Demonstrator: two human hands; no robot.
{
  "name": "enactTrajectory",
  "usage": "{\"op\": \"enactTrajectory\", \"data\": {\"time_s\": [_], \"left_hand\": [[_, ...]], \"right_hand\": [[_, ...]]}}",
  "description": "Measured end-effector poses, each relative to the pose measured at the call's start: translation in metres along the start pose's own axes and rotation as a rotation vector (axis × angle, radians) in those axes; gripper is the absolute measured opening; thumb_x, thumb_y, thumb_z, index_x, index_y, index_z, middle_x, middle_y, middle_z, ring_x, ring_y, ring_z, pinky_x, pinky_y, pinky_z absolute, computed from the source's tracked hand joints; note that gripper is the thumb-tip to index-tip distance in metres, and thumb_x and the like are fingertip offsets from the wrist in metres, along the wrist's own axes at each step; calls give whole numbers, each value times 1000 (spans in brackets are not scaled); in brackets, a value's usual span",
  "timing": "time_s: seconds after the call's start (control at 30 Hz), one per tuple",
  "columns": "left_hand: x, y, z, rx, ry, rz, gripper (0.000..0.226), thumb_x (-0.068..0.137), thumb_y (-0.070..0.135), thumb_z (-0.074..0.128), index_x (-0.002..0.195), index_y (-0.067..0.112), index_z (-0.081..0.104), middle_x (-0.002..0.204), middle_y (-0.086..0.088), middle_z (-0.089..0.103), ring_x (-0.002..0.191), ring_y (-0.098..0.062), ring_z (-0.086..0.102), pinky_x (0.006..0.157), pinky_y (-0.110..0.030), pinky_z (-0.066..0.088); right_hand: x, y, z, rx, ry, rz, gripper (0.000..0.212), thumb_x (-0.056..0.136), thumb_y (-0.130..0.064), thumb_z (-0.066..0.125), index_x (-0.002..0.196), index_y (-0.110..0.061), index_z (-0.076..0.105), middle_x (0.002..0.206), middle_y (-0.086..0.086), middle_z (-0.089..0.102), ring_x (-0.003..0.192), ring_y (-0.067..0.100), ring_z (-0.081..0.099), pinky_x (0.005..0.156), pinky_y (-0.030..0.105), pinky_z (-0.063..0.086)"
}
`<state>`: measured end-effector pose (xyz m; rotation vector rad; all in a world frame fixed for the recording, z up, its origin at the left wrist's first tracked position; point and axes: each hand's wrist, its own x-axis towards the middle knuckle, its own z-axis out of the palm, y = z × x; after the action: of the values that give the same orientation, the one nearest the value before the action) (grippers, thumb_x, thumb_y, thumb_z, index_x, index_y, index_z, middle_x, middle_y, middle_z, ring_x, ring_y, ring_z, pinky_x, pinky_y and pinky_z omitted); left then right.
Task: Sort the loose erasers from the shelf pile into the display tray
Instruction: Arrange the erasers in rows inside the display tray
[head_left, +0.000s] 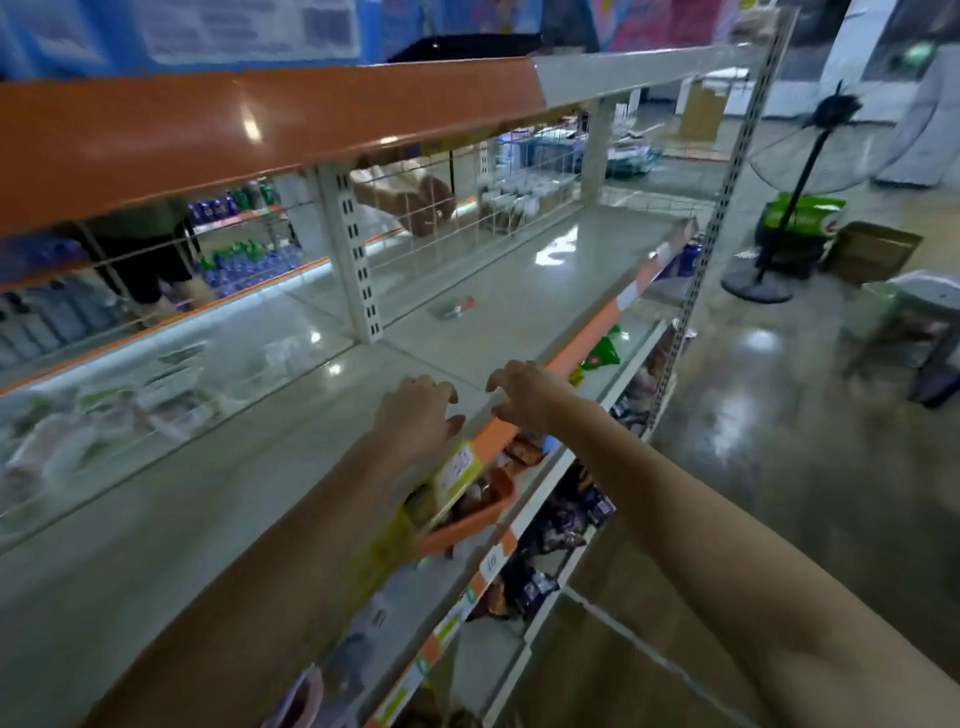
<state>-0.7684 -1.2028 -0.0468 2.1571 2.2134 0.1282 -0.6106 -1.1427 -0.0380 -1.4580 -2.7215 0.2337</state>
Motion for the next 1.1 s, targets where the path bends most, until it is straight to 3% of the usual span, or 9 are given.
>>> {"op": "enactTrajectory", "data": {"time_s": [0.13,0.3,0.47,0.93,1.1], "left_hand": [[64,2,12,-54,21,-24,39,90,40,53,123,19,55,125,-7,53,118,-26,48,96,-39,43],[129,-8,24,-122,52,-99,34,89,34,54,119,19,59,120,-8,60,111,-27,54,89,-36,48],[170,-20,31,-134,40,-214,34,92,35,50,121,19,58,122,-4,57,114,-23,50,93,-36,45],[262,-19,36,-173,196,-541,53,85,37,61,133,18,46,130,-8,52,119,-25,49,94,-35,41],[282,-17,39,-269,166,-683,58,83,38,63,130,8,50,129,-14,55,116,-28,52,92,-34,42]], "right_hand": [[55,46,-1,41,-34,-23,42,93,-29,54,132,-15,48,132,14,46,123,31,43,103,37,36],[118,92,0,130,-40,-57,41,91,-28,56,129,-14,52,129,12,51,120,28,48,99,31,35],[164,120,8,211,-50,-97,40,91,-26,56,129,-15,53,127,10,52,117,26,51,97,30,36],[307,146,11,250,-5,-401,39,87,-21,60,124,-12,54,122,10,51,111,26,52,94,33,43],[328,137,21,293,-37,-483,42,86,-22,58,126,-9,54,124,13,50,114,29,49,97,37,42]]}}
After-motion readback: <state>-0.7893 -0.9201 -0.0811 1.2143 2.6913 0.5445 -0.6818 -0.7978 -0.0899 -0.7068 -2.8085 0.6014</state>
